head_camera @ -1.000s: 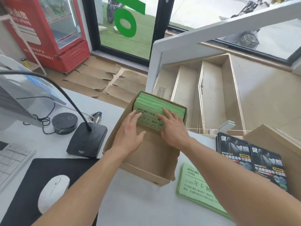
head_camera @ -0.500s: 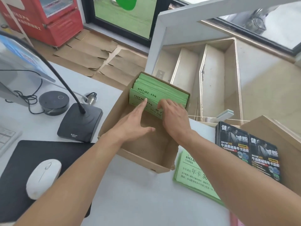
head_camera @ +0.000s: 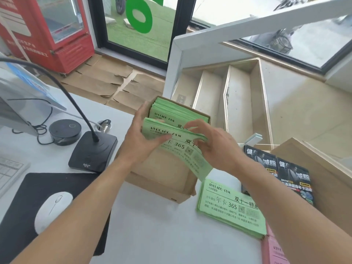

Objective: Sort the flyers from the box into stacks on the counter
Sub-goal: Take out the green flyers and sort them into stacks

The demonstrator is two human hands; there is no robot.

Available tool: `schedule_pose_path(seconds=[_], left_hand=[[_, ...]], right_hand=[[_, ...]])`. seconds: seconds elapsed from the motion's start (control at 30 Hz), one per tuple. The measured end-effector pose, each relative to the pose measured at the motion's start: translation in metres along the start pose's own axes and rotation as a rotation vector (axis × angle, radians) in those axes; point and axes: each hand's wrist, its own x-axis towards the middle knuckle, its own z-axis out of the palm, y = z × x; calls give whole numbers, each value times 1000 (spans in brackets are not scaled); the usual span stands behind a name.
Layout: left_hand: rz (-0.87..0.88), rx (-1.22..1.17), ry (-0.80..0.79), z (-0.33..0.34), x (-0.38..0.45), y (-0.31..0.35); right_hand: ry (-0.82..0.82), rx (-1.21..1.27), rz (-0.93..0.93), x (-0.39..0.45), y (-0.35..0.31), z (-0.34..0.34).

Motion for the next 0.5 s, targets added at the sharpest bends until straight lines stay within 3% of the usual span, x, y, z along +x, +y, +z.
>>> schedule_pose_path(seconds=[0.17,0.3,0.5], left_hand=[[18,-149,-232,21,-65,50],[-64,-245,-402,61,-123,28],[-288,-219,-424,111,-194,-24]], right_hand=[[-60,180,62,-97,8,-34],[-18,69,127,-173,28,-14],[-21,48,239,-244,56,52]])
